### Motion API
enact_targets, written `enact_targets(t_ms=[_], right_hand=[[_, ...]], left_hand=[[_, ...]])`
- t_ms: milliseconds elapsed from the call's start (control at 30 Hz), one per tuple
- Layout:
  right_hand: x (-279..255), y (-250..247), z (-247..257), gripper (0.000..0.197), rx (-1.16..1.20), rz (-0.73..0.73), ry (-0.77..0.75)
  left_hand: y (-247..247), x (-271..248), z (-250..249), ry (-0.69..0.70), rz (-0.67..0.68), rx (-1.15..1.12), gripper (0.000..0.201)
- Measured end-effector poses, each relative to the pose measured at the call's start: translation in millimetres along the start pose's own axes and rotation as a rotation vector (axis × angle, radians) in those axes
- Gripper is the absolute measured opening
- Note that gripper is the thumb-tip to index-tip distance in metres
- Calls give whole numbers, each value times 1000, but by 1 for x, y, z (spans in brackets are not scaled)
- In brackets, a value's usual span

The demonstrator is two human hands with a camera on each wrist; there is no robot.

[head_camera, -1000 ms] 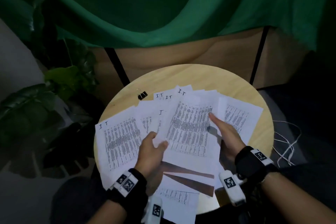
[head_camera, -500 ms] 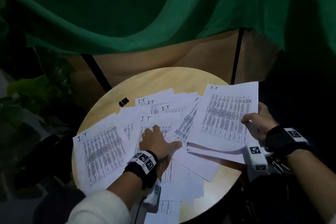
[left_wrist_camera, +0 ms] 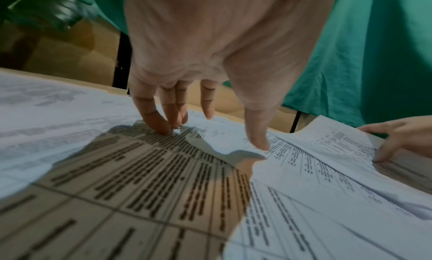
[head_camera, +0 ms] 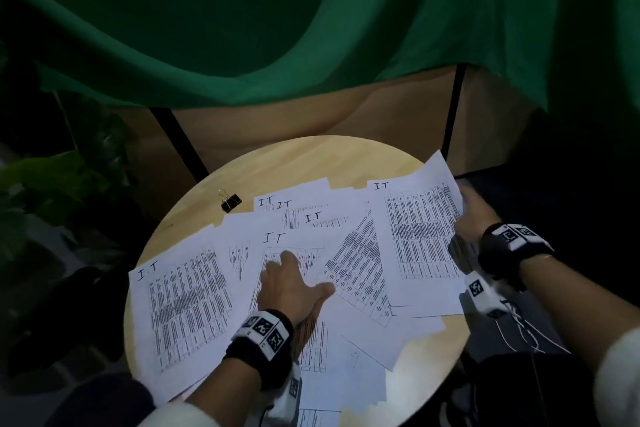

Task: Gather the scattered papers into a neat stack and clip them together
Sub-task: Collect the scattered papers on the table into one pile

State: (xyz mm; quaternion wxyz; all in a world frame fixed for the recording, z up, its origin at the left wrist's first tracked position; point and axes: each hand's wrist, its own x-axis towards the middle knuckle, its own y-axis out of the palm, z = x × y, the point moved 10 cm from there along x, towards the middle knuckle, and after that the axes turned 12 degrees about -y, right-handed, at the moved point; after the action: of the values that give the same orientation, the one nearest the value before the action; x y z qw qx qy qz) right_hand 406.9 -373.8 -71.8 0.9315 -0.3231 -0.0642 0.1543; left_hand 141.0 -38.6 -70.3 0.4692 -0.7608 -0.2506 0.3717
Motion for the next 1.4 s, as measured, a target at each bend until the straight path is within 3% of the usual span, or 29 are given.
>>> enact_targets(t_ms=[33,100,267,433,633,767,833,900,1000,1067,1167,1233,1300,1333,1400], right_hand=[[3,2,4,67,-20,-2,-4],[6,6,10,64,-75,13,-5],[14,8,8,68,-84,-2,28],[15,10,3,69,-86,-23,50],[16,13,7,70,-318,9,97],[3,12,30,91,-481,-16,127],[-8,31,70,95,-356,5,6],[-30,67,109,93,-1,110,-53],[-80,135,141,82,578,299,135],[-97,169,149,72,709,367,125],[-106,189,144,70,649,290,59],[-113,196,137,75,665,237,72],[-117,202,125,72,633,203,84],[-122,203,123,67,599,199,84],[-133,202,128,50,521,197,42]], left_hand=[[4,1,2,-28,20,34,97],[8,2,-1,-45,56,44,101],[10,2,-2,-41,202,-54,39],[-49,7,27,-36,87,-384,16],[-150,-14,110,-41,-107,-889,14],[-148,-35,139,-62,-107,-1074,17],[-128,-40,138,-74,-55,-1137,16],[-105,-43,130,-83,-4,-1144,15],[-68,-42,123,-119,77,-1173,15],[-46,-42,123,-152,152,-1216,16],[-36,-46,124,-113,251,-1156,19],[-59,-38,147,-109,106,-1097,23],[-90,-19,188,-158,-129,-877,28],[-101,-7,210,-222,-201,-678,38],[-107,13,256,-390,-222,-377,72]])
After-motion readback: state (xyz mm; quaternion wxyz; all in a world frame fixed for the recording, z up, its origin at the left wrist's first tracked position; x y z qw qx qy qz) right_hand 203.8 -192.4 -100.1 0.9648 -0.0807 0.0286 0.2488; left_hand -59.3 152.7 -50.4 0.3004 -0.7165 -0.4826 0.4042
